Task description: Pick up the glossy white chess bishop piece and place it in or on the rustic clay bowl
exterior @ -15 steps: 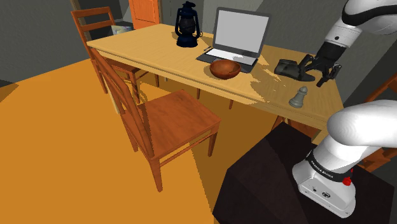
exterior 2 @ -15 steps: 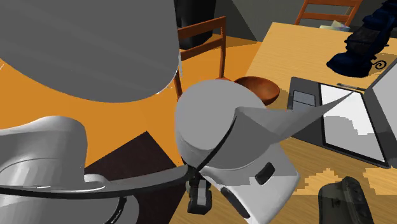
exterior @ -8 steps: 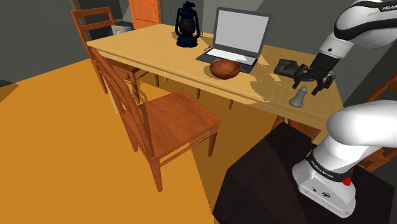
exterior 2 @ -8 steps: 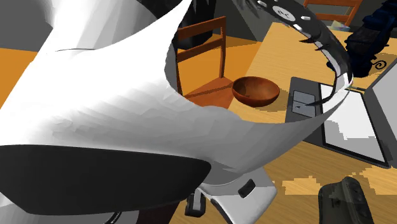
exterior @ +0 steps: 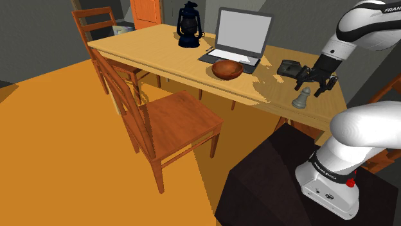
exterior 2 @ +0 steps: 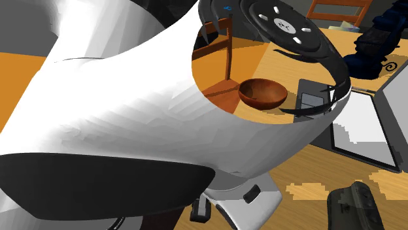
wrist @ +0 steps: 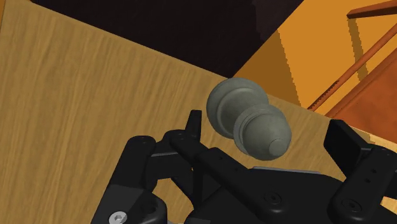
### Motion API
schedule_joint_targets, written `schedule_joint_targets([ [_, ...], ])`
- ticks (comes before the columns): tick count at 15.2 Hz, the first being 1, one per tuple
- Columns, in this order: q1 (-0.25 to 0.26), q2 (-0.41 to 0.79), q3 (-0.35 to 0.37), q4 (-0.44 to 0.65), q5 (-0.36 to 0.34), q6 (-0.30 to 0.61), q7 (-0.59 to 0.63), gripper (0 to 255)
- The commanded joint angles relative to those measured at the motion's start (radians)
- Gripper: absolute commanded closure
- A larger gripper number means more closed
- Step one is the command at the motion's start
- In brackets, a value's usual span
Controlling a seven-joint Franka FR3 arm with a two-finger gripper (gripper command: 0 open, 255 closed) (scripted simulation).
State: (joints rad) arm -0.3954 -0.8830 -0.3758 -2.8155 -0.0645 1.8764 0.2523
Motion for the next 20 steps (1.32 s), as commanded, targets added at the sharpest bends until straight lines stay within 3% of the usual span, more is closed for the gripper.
schedule_joint_targets([
  [1, 0.0, 0.0, 0.0, 0.0, 0.0, 0.0, 0.0, 255],
  [10, 0.0, 0.0, 0.0, 0.0, 0.0, 0.0, 0.0, 255],
  [20, 0.012, -0.027, 0.033, 0.119, 0.025, -0.142, 0.025, 255],
])
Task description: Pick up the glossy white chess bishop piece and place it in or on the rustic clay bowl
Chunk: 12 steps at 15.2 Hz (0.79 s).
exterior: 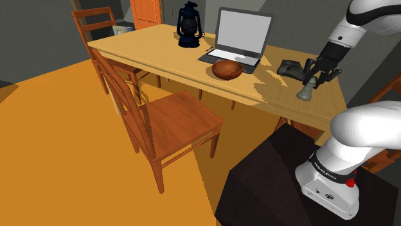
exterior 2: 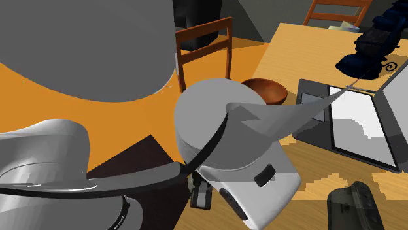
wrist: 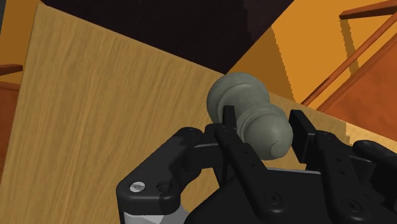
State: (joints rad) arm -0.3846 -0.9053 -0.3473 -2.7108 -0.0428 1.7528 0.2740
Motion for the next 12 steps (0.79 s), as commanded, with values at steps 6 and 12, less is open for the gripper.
schedule_joint_targets([
  [6, 0.009, -0.006, 0.02, 0.092, 0.017, -0.097, 0.017, 255],
  [12, 0.018, 0.001, 0.034, 0.176, 0.03, -0.171, 0.029, 255],
])
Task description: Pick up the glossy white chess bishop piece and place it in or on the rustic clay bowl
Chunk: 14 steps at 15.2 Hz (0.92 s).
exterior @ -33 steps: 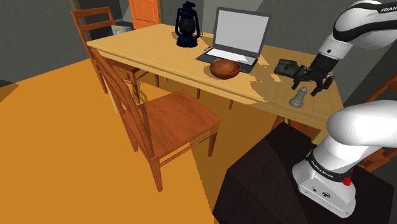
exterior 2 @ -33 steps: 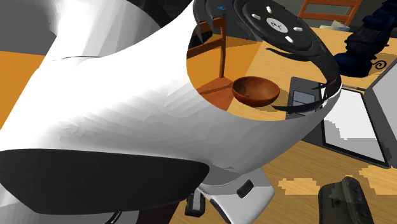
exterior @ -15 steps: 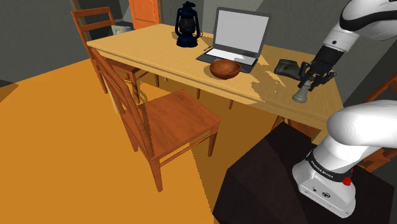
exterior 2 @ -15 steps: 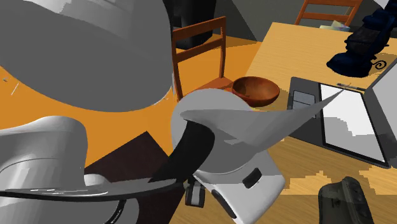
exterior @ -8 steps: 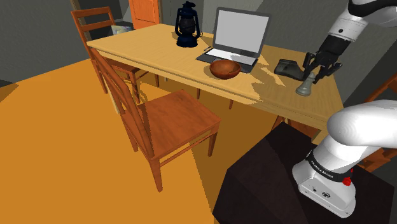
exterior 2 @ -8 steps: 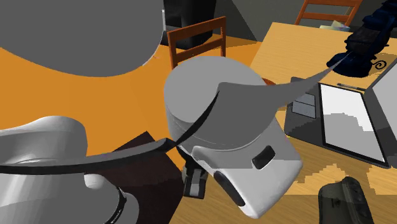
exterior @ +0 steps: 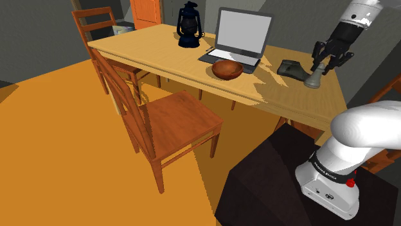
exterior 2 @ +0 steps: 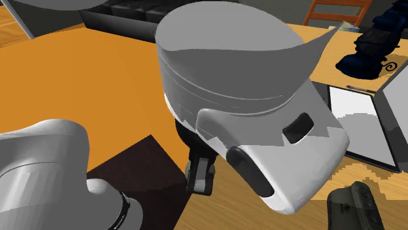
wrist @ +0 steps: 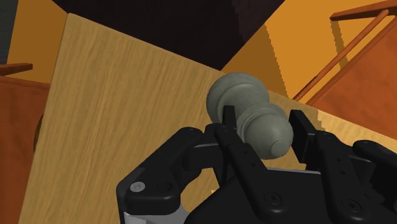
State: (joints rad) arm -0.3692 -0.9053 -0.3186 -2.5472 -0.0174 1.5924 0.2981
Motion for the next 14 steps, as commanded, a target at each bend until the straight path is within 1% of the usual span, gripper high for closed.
schedule_joint_targets([
  [1, 0.005, 0.003, 0.008, 0.027, 0.007, -0.023, 0.007, 255],
  [7, 0.013, 0.018, 0.018, 0.106, 0.018, -0.086, 0.018, 255],
  [14, 0.096, 0.224, 0.095, 0.214, 0.116, 0.024, 0.108, 255],
])
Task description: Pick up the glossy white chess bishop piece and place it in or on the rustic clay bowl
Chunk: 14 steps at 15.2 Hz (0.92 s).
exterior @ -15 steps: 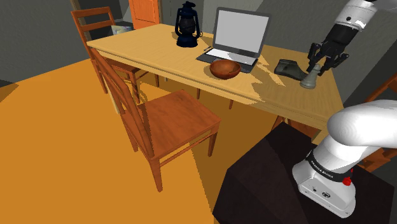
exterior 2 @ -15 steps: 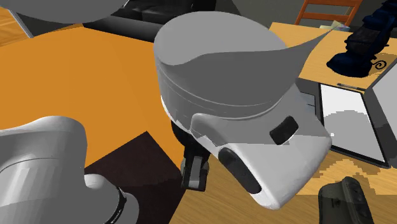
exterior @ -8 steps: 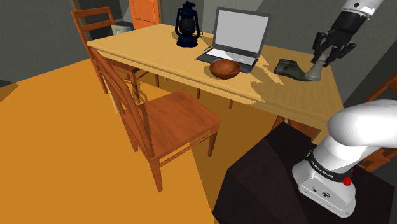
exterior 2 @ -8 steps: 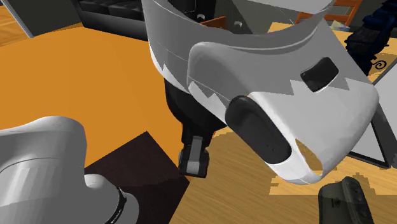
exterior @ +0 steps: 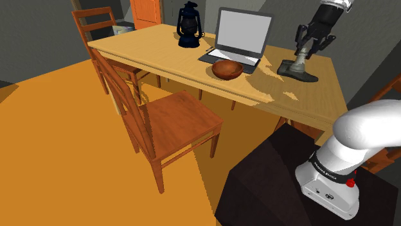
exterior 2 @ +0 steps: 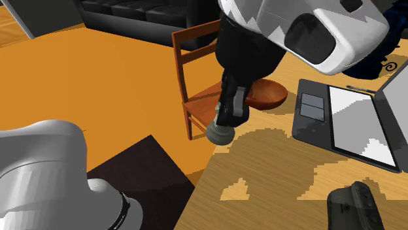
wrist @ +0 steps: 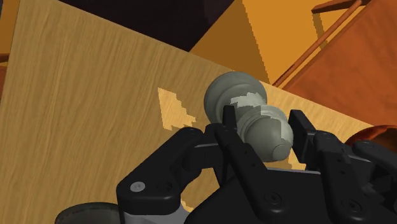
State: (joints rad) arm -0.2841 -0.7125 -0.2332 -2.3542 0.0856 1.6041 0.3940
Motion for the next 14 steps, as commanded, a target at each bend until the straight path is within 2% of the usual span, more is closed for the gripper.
schedule_joint_targets([
  [1, 0.022, 0.062, 0.019, 0.042, 0.025, 0.026, 0.024, 255],
  [8, 0.084, 0.29, 0.075, 0.217, 0.093, 0.091, 0.095, 255],
  [14, 0.123, 0.495, 0.112, 0.416, 0.134, 0.109, 0.151, 255],
])
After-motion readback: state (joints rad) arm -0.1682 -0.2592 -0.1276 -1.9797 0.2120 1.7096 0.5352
